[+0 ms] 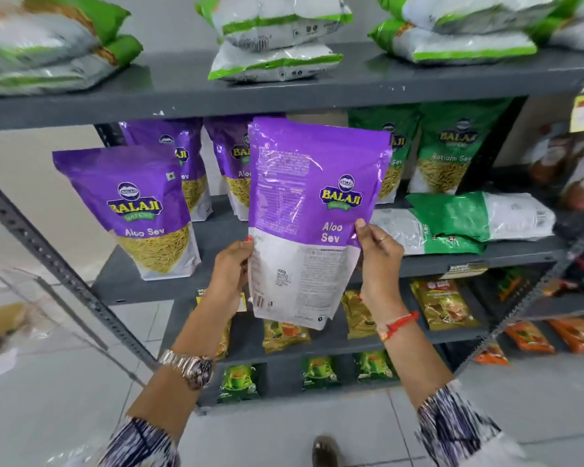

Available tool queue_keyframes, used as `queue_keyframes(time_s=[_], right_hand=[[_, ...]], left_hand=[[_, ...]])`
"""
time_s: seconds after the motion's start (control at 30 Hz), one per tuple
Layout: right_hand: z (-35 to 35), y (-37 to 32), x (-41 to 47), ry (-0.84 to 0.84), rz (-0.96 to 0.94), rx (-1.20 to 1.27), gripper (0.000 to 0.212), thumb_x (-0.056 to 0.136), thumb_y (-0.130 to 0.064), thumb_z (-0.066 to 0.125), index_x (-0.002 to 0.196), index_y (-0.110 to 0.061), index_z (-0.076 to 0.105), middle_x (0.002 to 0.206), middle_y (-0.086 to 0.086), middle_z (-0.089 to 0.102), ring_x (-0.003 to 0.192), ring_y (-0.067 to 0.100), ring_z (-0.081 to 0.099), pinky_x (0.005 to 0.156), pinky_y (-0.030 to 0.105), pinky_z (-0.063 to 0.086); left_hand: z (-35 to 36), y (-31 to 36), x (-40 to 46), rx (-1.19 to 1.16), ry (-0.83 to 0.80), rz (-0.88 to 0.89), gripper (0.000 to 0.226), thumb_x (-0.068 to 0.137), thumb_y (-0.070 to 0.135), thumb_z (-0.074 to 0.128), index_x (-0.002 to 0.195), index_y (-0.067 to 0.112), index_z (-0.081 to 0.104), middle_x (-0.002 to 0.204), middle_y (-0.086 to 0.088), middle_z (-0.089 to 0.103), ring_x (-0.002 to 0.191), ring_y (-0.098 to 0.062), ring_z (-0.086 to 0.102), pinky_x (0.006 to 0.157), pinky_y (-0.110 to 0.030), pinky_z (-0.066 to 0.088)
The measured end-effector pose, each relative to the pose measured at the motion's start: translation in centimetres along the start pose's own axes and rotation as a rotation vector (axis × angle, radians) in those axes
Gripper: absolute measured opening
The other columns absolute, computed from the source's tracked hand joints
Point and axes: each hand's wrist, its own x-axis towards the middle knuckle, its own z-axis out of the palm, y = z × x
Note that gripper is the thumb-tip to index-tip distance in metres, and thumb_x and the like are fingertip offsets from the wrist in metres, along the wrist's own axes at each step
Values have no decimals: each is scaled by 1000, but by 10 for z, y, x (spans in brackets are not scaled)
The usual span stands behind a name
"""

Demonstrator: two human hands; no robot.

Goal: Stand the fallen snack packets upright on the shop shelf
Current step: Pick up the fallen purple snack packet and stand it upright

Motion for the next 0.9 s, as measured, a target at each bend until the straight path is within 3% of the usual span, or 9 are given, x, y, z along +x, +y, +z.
queue_keyframes(time_s=[0.1,0.2,0.27,0.37,0.47,0.57,0.67,0.77,0.9], right_hand=[[8,-3,-14,14,-200,-173,26,91,-16,60,69,-3,64,54,1,51,54,8,42,56,24,39],[19,3,-32,-3,-391,-439,25,90,-22,62,67,-14,66,47,-11,42,47,3,35,48,28,33],[22,9,-40,-19,-496,-600,25,91,-23,60,71,-11,70,49,-4,53,46,9,45,45,30,38],[19,20,-46,-29,-671,-759,27,91,-24,56,82,-5,72,63,8,69,50,21,59,44,38,48],[15,24,-52,13,-778,-877,49,98,-37,42,76,-5,71,56,7,65,43,21,56,37,31,42],[12,30,-55,16,-806,-948,43,97,-34,45,72,-10,70,52,5,62,40,20,54,36,27,39],[5,34,-57,-57,-730,-821,26,91,-30,54,82,-15,73,59,3,68,48,14,56,45,25,40],[-13,34,-55,-70,-449,-416,15,90,-25,61,100,-21,72,87,-4,75,74,10,68,65,26,53],[-45,39,-15,-93,54,-76,57,78,-33,74,128,-34,46,141,-1,47,131,13,44,110,44,39]], left_hand=[[10,0,-7,97,146,-69,18,89,16,49,76,13,60,52,3,59,40,-4,52,46,-18,41],[29,11,-24,121,183,12,39,92,19,48,129,11,47,114,-3,63,99,-19,61,87,-37,49],[45,25,-37,128,99,88,50,90,29,51,136,13,39,134,-3,50,118,-15,50,103,-37,40],[70,42,-50,326,-50,222,47,78,41,65,114,12,62,101,-2,66,77,5,60,72,-13,47],[86,45,-47,607,38,347,52,64,55,66,87,7,68,81,-11,73,76,-20,67,70,-30,53],[95,45,-38,942,137,514,35,81,32,56,76,-2,60,80,-25,67,82,-41,60,64,-35,43],[101,44,-38,1020,116,588,27,88,17,49,80,-7,59,85,-31,63,85,-46,55,64,-38,35],[96,49,-41,931,107,640,25,89,15,50,78,-7,59,79,-33,62,75,-43,56,61,-37,36],[85,62,-39,688,10,637,43,88,13,56,48,16,40,44,-1,39,38,-5,36,41,-16,25]])
